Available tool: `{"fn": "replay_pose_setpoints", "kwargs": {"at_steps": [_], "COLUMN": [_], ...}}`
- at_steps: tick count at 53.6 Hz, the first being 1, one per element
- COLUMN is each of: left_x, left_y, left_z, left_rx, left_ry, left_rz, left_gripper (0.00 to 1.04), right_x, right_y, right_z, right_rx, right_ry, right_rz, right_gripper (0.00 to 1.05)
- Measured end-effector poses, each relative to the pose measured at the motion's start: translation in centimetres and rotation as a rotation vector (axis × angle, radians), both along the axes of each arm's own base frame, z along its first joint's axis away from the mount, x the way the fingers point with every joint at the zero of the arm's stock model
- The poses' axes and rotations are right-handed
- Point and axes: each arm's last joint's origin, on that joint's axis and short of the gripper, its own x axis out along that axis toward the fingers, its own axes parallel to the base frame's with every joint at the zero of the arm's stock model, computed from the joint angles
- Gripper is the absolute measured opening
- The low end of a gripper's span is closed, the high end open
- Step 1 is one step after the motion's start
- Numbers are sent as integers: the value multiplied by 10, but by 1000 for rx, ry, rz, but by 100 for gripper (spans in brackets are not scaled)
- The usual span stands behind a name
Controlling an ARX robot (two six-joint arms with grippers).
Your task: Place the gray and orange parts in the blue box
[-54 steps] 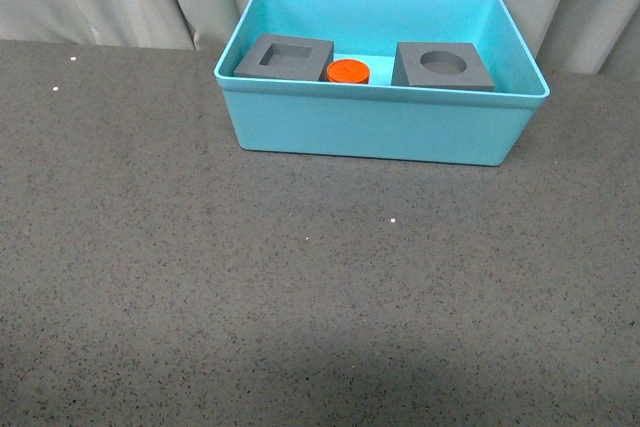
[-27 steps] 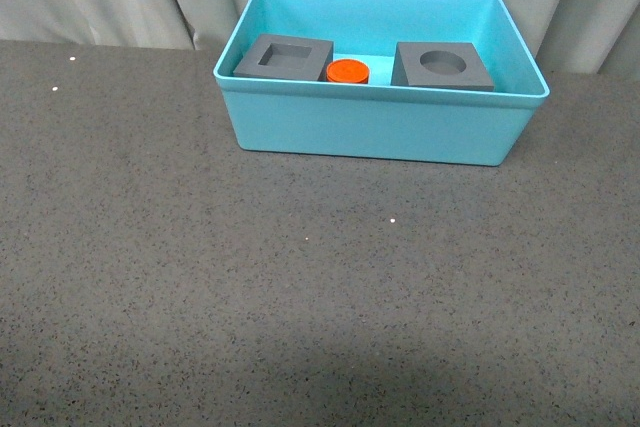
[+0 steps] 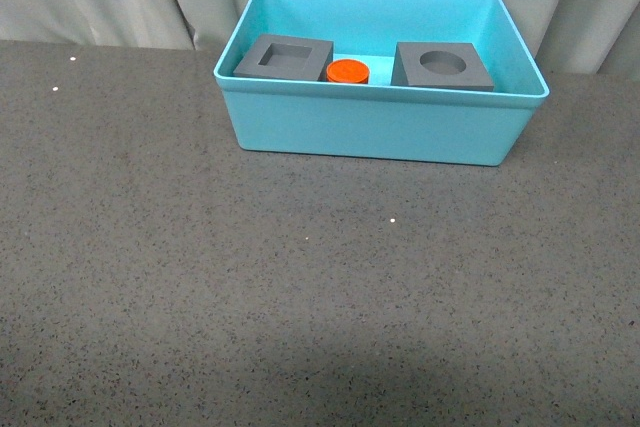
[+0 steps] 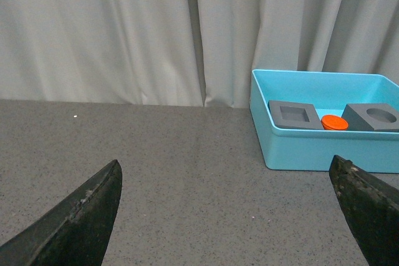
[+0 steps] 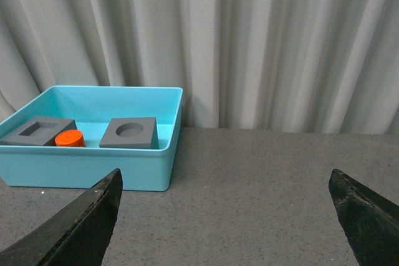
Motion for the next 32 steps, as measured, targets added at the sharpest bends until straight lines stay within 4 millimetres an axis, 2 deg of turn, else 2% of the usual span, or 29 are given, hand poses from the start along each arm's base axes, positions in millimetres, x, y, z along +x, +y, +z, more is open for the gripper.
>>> {"fn": "replay_pose_setpoints", "kwargs": {"at_steps": [3,32], "left_x": [0,0], "left_y": [0,0], "left_z": [0,0], "left_rx": [0,0], "left_ry": [0,0], "left_rz": [0,0], "left_gripper": [98,98], "right_x": [0,0], "right_y": [0,0], "right_z": [0,0], "right_rx": [-1,0], "right_ry": [0,0], "right_rz": [0,0], "right_gripper": [94,95]}}
